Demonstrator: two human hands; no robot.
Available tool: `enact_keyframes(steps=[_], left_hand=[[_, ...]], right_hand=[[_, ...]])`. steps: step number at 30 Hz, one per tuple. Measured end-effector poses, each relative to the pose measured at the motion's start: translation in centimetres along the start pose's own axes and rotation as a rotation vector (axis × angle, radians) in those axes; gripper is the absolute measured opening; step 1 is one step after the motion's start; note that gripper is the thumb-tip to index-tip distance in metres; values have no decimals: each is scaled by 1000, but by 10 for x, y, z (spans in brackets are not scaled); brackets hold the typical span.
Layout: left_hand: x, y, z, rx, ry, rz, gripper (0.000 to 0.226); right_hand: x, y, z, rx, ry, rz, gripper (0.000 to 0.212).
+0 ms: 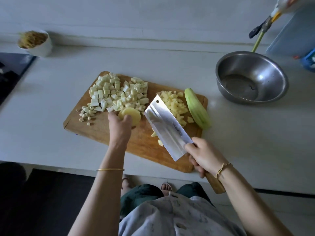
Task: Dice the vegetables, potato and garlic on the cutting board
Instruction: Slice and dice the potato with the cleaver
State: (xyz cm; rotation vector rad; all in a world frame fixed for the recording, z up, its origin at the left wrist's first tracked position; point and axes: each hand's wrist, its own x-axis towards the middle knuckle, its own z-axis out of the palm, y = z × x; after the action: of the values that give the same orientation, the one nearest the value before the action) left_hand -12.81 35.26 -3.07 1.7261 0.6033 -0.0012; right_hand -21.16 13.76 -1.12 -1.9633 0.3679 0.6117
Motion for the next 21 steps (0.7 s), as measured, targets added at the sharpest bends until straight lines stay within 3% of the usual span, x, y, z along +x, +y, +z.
enact_keyframes(steps=[9,17,21], left_hand=[[-7,-20,-9,-8,13,-107,41],[-11,-22,3,83,-60,-128,45],[-12,-25,12,199,-135,-75,34]], right_hand=[[3,6,3,-74,-80,49,17],[17,4,-15,-126,67,21,15],[24,0,-27,-118,144,-7,16]])
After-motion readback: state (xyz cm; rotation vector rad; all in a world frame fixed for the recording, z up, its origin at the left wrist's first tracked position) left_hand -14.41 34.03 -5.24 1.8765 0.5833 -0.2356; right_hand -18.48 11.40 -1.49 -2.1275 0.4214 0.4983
